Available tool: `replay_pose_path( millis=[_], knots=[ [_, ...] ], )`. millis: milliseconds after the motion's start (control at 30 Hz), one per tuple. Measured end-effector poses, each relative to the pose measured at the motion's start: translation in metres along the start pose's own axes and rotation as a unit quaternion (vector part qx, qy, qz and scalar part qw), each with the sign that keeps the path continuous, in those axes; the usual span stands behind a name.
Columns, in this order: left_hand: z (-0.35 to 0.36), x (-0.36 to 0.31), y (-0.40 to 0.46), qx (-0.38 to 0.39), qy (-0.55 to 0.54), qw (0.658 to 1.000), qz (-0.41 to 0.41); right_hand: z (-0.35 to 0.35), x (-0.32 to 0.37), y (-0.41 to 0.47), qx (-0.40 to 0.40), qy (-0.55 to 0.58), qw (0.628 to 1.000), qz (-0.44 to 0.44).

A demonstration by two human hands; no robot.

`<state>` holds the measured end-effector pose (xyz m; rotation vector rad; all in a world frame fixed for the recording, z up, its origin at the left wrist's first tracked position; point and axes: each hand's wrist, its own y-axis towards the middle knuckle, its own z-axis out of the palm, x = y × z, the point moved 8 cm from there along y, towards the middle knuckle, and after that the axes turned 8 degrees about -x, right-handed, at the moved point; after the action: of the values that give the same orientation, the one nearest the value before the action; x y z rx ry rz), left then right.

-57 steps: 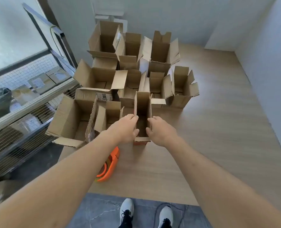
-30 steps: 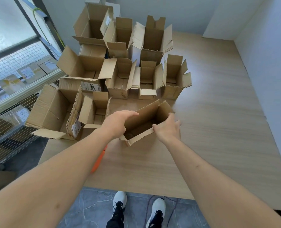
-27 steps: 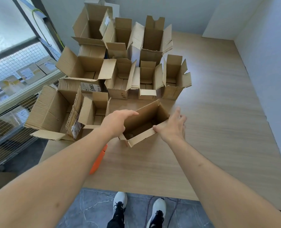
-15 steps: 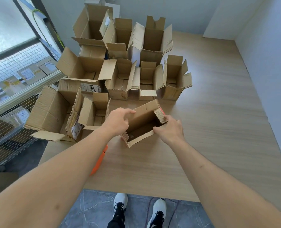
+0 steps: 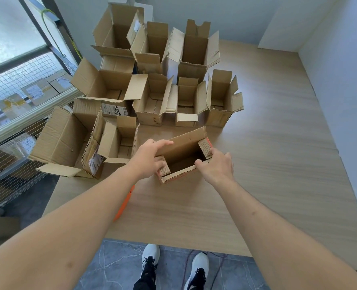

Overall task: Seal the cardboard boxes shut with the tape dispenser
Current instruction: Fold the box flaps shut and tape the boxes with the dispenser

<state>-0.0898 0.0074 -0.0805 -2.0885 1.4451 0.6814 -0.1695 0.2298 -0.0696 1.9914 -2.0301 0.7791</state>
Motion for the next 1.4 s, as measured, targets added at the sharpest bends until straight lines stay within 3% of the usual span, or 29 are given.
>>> replay_pose_path(
  millis=[233,400,600,900,1100,1400],
  knots=[
    [0.008,-0.012,0.001,-0.048,0.051,0.996,0.049,0.003,-0.004,0.001,-0.002,-0.01,0.999,-0.037],
    [0.011,-0.009,0.004,-0.072,0.036,0.995,0.065,0.017,-0.007,-0.008,0.062,0.038,0.994,-0.085],
    [0.02,-0.006,0.004,-0.035,0.03,0.997,0.056,0.006,-0.014,-0.005,0.027,0.006,0.991,-0.132],
    [0.03,-0.011,-0.002,0.009,-0.033,0.999,0.038,0.005,-0.025,-0.001,-0.033,-0.034,0.997,-0.059],
    [0.036,-0.011,-0.003,0.006,0.022,0.996,0.081,0.001,-0.028,-0.003,-0.059,-0.019,0.998,-0.011],
    [0.035,-0.014,-0.01,-0.005,0.045,0.996,0.077,0.005,-0.026,-0.012,-0.03,-0.036,0.999,-0.01]
  ],
)
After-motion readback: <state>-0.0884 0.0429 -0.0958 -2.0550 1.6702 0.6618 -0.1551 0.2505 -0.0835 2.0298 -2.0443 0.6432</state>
